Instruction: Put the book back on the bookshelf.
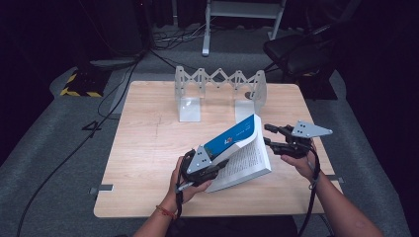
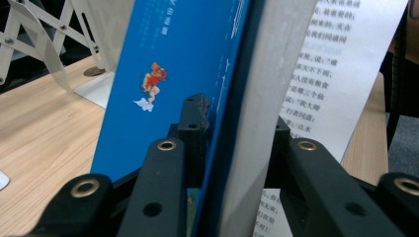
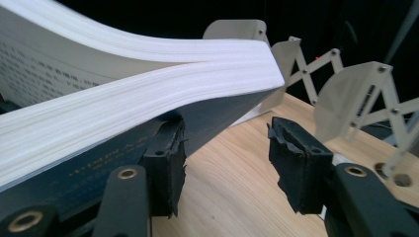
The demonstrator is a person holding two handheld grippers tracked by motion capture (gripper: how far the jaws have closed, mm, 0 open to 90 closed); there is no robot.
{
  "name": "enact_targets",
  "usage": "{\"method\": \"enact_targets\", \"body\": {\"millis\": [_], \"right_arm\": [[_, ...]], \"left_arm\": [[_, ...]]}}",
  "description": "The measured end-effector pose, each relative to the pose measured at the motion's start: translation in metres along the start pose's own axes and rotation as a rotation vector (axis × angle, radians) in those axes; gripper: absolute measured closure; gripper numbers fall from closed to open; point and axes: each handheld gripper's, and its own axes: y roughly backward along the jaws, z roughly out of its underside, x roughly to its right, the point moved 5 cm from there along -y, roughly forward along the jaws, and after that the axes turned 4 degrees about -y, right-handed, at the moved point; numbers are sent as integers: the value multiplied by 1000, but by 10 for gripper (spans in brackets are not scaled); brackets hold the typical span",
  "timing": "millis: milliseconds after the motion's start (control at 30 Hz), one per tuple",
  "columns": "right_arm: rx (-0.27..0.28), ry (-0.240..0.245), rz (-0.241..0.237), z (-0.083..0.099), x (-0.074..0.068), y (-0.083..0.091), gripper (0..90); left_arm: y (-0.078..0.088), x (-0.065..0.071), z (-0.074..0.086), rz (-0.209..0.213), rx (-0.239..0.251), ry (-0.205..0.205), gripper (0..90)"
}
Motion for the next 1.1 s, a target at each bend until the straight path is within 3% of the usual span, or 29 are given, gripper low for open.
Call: {"method": "enact_targets", "body": {"millis": [67,200,367,600,800,900,1100], "right_arm": [[-7,16,-21,-4,-4,-6,481],[-10,30,-71,-11,-15,-15,449],[-28,18,-128,-2,-23,-19,432],[-29,29,-126,3,-19,-15,432],[5,38,-114,-6,-20,-10,441],[16,89,-90,-15,-26,-5,467],[15,93,-107,-14,-32,-4,486]], "left_arm": [[0,-2,4,22,-5,2,625],[3,-4,6,27,-19,0,580],[4,-5,8,25,2,22,694],[-2,-7,5,72,28,11,713],[-6,-1,-1,114,39,-15,701],[-10,3,-3,135,58,1,692],[-5,1,-3,114,49,-36,658]]}}
